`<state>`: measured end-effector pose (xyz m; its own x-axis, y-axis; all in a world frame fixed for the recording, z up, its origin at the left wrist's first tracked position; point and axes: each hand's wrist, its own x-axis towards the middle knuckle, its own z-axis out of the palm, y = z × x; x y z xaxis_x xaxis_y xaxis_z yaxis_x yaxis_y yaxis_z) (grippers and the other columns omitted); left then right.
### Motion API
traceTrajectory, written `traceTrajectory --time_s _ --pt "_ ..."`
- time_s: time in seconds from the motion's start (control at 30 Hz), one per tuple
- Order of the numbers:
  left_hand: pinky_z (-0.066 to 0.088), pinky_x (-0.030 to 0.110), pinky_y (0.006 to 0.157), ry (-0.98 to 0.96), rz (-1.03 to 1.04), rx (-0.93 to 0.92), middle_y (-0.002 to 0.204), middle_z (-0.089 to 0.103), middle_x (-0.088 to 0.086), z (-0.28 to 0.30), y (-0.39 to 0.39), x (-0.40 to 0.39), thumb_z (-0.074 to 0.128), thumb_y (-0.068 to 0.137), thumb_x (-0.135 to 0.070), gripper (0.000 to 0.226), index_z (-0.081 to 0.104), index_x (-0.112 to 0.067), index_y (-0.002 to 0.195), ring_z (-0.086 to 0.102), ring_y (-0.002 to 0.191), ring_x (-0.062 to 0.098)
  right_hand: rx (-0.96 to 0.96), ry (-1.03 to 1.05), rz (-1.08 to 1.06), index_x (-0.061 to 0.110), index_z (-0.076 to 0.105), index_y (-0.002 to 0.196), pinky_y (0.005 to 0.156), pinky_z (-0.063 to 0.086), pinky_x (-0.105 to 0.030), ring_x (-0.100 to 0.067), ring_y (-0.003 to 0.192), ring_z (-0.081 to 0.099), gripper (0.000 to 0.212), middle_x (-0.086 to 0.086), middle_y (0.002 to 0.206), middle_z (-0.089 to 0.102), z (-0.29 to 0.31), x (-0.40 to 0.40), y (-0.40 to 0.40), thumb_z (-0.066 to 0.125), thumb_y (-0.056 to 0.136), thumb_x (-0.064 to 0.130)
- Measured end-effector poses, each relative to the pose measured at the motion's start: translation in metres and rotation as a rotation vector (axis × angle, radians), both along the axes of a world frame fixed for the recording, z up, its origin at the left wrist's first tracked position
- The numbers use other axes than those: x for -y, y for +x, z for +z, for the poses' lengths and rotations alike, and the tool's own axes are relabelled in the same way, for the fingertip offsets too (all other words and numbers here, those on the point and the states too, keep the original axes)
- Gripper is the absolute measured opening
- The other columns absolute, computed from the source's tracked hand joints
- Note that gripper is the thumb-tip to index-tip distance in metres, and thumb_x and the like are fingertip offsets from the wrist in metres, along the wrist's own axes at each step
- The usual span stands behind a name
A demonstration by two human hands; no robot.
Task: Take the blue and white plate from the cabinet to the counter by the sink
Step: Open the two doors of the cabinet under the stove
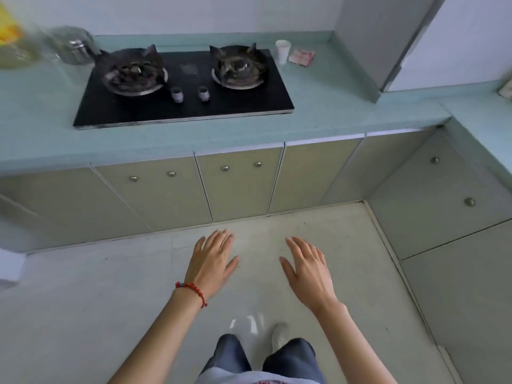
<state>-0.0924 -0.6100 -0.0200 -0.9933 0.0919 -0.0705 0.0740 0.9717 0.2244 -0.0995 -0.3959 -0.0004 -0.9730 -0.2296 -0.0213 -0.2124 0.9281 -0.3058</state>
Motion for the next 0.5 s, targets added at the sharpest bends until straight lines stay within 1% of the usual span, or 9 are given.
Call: traceTrajectory --time_s 0.13,0.23,0.3,0.4,0.5 --pt "0.049 0.049 0.09 0.025 0.082 0.0 0.12 0.064 0.011 -0.002 -0.001 0.031 0.033 0.082 -0.042 0.051 0.056 -0.01 0.114 0.059 0.112 0.027 0.013 0.014 0.067 0.01 0.057 0.114 0.085 0.051 -0.04 -0.029 0.102 0.063 0.047 -0.011 0.113 0.067 -0.003 0.029 -0.013 0.036 0.086 0.039" --pt "0.05 0.048 0.088 0.016 0.13 -0.001 0.118 0.065 0.01 -0.004 -0.006 0.05 0.034 0.082 -0.042 0.051 0.056 -0.009 0.113 0.06 0.11 0.026 0.023 0.013 0.12 0.009 0.057 0.114 0.085 0.051 -0.041 -0.03 0.101 0.063 0.046 -0.012 0.113 0.067 -0.007 0.049 -0.03 0.036 0.086 0.039" --pt "0.049 0.048 0.09 0.032 0.159 0.001 0.119 0.064 0.011 -0.007 -0.012 0.061 0.033 0.082 -0.042 0.051 0.055 -0.009 0.115 0.059 0.111 0.027 0.036 0.002 0.159 0.008 0.056 0.115 0.086 0.05 -0.042 -0.031 0.103 0.062 0.047 -0.013 0.114 0.066 -0.009 0.062 -0.043 0.036 0.086 0.039" --pt "0.047 0.048 0.094 0.045 0.187 -0.001 0.122 0.062 0.011 -0.01 -0.027 0.074 0.031 0.083 -0.043 0.052 0.052 -0.01 0.118 0.057 0.115 0.027 0.055 -0.012 0.202 0.007 0.056 0.116 0.088 0.048 -0.043 -0.032 0.105 0.061 0.048 -0.014 0.116 0.065 -0.012 0.08 -0.066 0.035 0.086 0.039" --pt "0.049 0.046 0.091 0.026 0.202 0.001 0.119 0.064 0.01 -0.011 -0.049 0.086 0.032 0.083 -0.042 0.05 0.054 -0.01 0.114 0.059 0.111 0.026 0.059 -0.007 0.233 0.007 0.056 0.115 0.087 0.049 -0.043 -0.033 0.103 0.062 0.051 -0.014 0.114 0.065 -0.016 0.097 -0.093 0.033 0.088 0.043"
